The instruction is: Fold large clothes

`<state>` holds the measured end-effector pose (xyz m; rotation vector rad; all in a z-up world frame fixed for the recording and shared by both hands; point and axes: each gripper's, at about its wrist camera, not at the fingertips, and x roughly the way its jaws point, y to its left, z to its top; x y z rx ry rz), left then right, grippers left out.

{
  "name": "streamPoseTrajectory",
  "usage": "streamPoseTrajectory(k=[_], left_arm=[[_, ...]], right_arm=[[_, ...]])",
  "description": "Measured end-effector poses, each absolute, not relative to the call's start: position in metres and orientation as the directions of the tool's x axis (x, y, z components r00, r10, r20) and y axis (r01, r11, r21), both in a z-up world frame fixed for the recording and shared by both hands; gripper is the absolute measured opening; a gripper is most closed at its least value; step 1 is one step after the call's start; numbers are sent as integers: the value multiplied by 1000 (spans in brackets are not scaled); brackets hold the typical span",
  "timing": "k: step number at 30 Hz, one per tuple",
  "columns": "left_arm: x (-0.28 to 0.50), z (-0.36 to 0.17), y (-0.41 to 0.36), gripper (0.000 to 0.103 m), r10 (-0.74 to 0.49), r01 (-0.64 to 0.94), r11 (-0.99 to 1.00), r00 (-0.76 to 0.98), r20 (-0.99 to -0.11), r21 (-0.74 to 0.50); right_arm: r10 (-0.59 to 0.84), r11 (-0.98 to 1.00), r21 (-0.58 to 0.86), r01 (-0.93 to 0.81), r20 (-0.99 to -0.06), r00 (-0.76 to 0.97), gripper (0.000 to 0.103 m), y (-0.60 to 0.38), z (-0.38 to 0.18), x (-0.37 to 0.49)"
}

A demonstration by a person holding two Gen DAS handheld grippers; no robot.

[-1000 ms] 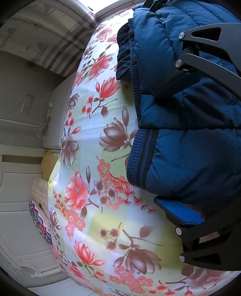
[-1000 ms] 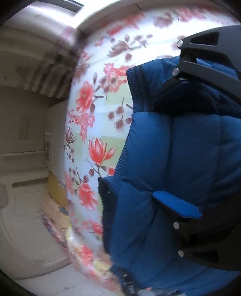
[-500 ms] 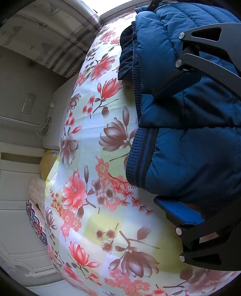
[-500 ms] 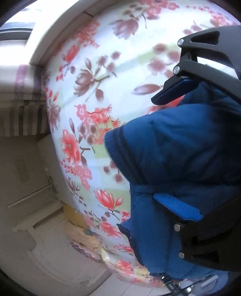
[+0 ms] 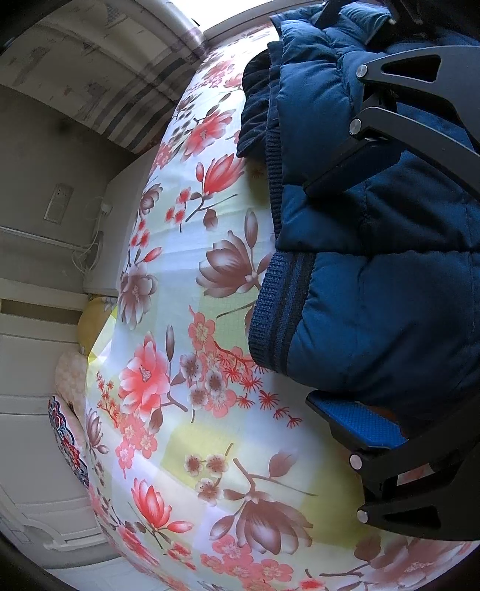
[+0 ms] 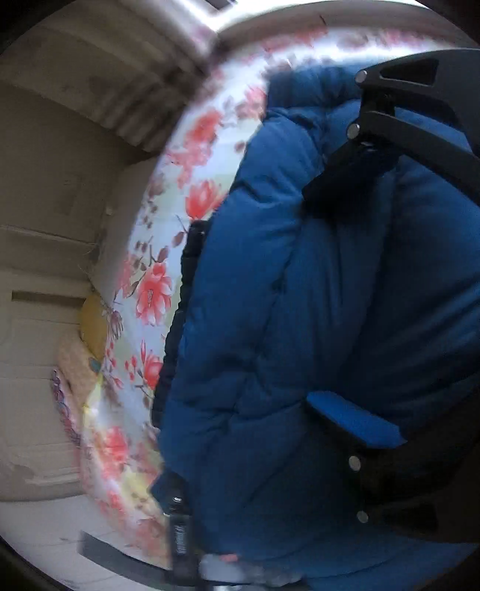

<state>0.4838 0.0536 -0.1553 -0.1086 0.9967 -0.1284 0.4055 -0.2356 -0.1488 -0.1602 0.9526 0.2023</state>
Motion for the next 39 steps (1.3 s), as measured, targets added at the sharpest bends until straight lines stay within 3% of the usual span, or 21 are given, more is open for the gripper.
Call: streamPoseTrajectory(k=[4, 9, 13, 17, 19, 23, 27, 28, 31, 34, 36, 39], left_arm=[[484, -156, 53, 99, -151, 57, 988, 535, -831, -143], [484, -157, 53, 99, -148, 55, 989, 534, -833, -141], [485, -157, 54, 99, -147, 51, 989, 532, -834, -141], [486, -159, 55, 99, -147, 41, 988, 522, -840, -147], [486, -159, 54, 99, -137, 39, 990, 522, -842, -137], [483, -154, 51, 99, -104, 29, 994, 547, -831, -105], [445, -113, 45, 98, 52, -72, 997, 669, -741, 5], [425, -97, 40, 98, 0, -38, 999, 712, -703, -38], [377, -73, 2, 99, -94, 100, 995, 768, -634, -27], [360, -86, -51, 99, -112, 241, 965, 738, -665, 106], [361, -100, -74, 99, -61, 263, 944, 733, -677, 200], [373, -118, -88, 99, -31, 279, 932, 694, -719, 230]], right_arm=[[63, 984, -51, -171, -796, 602, 98, -240, -131, 391], [207, 946, -13, -323, -744, 636, 98, -207, -102, 348], [209, 899, -70, -433, -799, 564, 101, -177, -139, 344], [272, 910, 25, -415, -791, 548, 100, -189, -141, 352], [255, 920, 0, -392, -760, 598, 95, -191, -132, 339], [333, 917, 54, -396, -649, 684, 97, -214, -97, 287], [264, 930, -17, -368, -667, 697, 97, -233, -107, 242], [234, 941, -28, -338, -667, 708, 97, -243, -114, 227], [232, 964, 59, -260, -668, 707, 97, -273, -128, 195], [317, 948, 221, -229, -625, 713, 97, -306, -137, 159], [395, 909, 360, -208, -592, 703, 97, -327, -145, 138], [433, 866, 484, -125, -603, 670, 97, -353, -162, 116]])
